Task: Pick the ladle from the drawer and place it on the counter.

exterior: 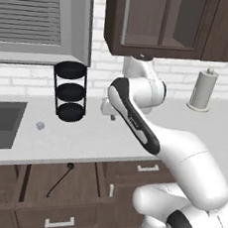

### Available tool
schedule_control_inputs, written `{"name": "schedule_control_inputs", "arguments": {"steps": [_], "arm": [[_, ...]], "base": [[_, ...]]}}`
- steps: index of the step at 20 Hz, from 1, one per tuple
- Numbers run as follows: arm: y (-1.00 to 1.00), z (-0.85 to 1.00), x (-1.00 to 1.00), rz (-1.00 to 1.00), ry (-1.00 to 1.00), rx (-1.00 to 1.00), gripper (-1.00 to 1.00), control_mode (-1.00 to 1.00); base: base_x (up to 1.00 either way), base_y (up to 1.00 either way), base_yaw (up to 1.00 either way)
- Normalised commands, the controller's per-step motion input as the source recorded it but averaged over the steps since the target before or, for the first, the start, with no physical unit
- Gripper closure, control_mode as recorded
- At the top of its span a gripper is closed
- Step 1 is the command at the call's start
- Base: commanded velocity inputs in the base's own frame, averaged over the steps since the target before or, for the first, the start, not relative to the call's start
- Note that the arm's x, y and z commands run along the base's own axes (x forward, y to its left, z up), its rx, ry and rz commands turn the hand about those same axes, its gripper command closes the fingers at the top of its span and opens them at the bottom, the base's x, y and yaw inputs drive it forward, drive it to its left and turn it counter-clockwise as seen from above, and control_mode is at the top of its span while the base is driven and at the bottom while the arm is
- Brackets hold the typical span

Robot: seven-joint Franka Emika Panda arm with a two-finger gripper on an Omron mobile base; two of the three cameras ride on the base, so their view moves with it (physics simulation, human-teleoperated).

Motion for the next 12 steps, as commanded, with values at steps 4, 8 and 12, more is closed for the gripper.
{"name": "schedule_control_inputs", "arguments": {"steps": [4, 8, 12], "arm": [[1.00, -0.25, 0.00, 0.00, 0.06, 0.00, -1.00, -1.00], [0.92, -0.69, -0.04, 0.00, 0.01, 0.00, -1.00, -1.00], [0.57, -0.81, -0.13, 0.00, 0.00, 0.02, -1.00, -1.00]], "base": [[0.00, 0.00, 0.00], [0.00, 0.00, 0.00], [0.00, 0.00, 0.00]]}}
